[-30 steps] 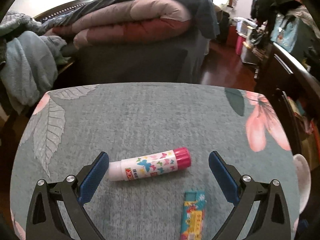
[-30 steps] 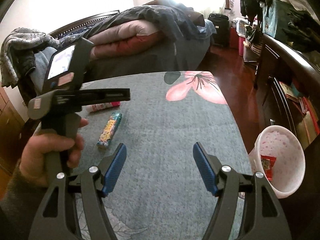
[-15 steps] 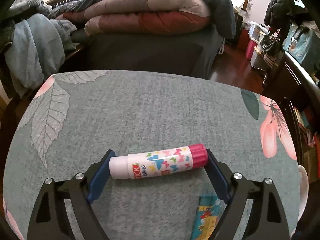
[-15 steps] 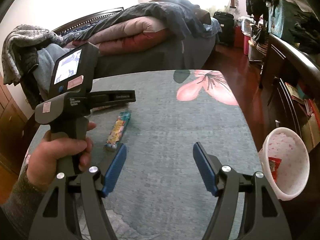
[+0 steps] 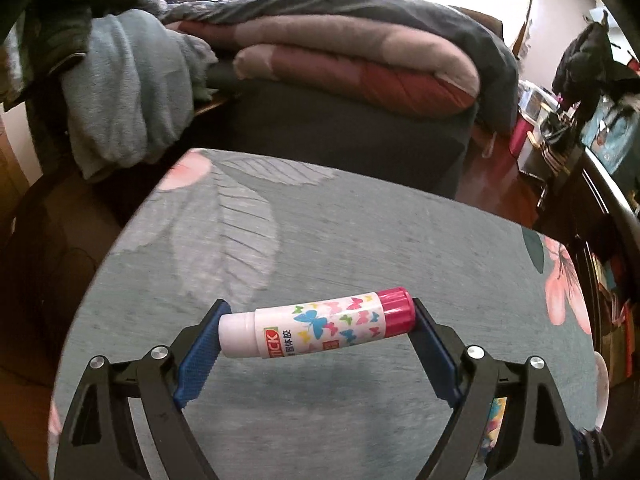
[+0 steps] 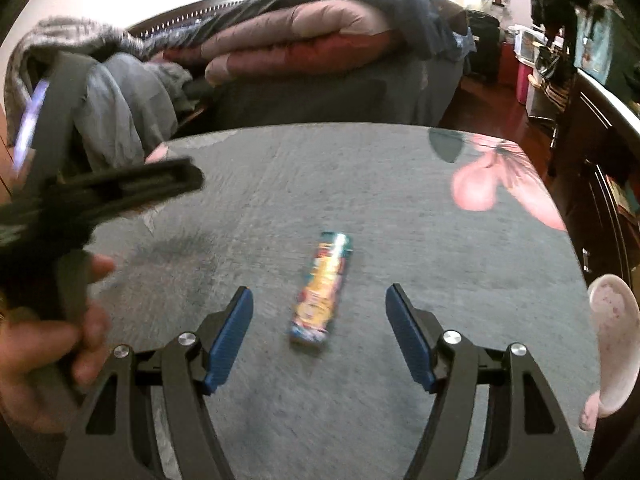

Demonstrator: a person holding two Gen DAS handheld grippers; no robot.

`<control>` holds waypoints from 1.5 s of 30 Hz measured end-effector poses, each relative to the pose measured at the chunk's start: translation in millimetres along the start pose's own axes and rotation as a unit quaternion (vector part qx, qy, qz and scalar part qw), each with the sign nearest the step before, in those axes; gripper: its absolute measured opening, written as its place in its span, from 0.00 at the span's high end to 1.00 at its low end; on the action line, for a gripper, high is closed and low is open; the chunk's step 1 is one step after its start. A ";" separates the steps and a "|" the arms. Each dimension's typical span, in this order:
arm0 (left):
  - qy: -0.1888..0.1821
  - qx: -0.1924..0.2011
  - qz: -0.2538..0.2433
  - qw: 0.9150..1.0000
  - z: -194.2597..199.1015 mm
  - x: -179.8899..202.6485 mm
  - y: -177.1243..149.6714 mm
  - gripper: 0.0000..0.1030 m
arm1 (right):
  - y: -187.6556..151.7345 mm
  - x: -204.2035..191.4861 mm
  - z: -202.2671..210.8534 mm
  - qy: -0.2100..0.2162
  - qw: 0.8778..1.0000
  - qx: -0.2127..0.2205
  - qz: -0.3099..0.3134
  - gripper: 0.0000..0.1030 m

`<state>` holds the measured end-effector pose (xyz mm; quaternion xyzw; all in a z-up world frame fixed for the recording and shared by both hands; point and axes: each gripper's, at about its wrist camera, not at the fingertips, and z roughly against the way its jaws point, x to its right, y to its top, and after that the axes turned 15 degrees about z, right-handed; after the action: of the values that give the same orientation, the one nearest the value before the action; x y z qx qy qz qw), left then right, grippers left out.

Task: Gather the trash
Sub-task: 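Grasp the white glue stick with the left tool while the right tool grasps the lighter, then carry the glue stick and lighter to the wastebasket and open both tools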

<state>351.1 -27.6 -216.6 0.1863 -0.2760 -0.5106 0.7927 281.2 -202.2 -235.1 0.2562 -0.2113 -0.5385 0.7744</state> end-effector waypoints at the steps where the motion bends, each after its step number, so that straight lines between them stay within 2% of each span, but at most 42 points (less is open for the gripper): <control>1: -0.001 0.002 0.000 1.000 1.9 -2.7 2.4 0.15 | 3.1 -3.3 -5.1 -0.002 1.000 -0.004 0.003 0.41; 6: -0.010 0.014 0.002 1.000 14.2 -14.8 7.3 0.15 | 9.4 -11.4 -26.7 -0.018 0.999 -0.033 0.008 0.59; 9: -0.017 0.013 0.005 1.000 16.6 -18.9 8.8 0.15 | 8.4 -12.7 -29.0 -0.034 0.999 -0.032 0.010 0.70; 13: -0.023 0.010 0.010 1.000 18.6 -22.7 8.3 0.15 | 7.0 -13.5 -27.6 -0.031 0.999 -0.031 0.013 0.77; 19: -0.037 0.009 0.007 0.999 30.5 -21.0 2.2 0.15 | -5.0 -8.7 -9.5 -0.021 0.999 -0.023 0.002 0.77; 29: -0.074 0.013 -0.019 0.997 69.6 3.9 -24.9 0.15 | -43.8 20.7 56.7 -0.013 0.999 0.019 -0.048 0.77; 36: -0.107 0.006 -0.049 0.993 92.7 38.1 -53.7 0.15 | -75.2 43.6 92.4 -0.013 0.996 0.039 -0.077 0.77; 45: -0.131 0.001 -0.088 0.988 109.0 84.5 -81.2 0.15 | -112.6 82.8 123.2 -0.033 0.991 0.054 -0.115 0.77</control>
<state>252.8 -139.4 -157.8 0.1425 -0.3605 -0.5978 0.7016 152.6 -333.6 -205.1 0.3023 -0.2343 -0.6200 0.6851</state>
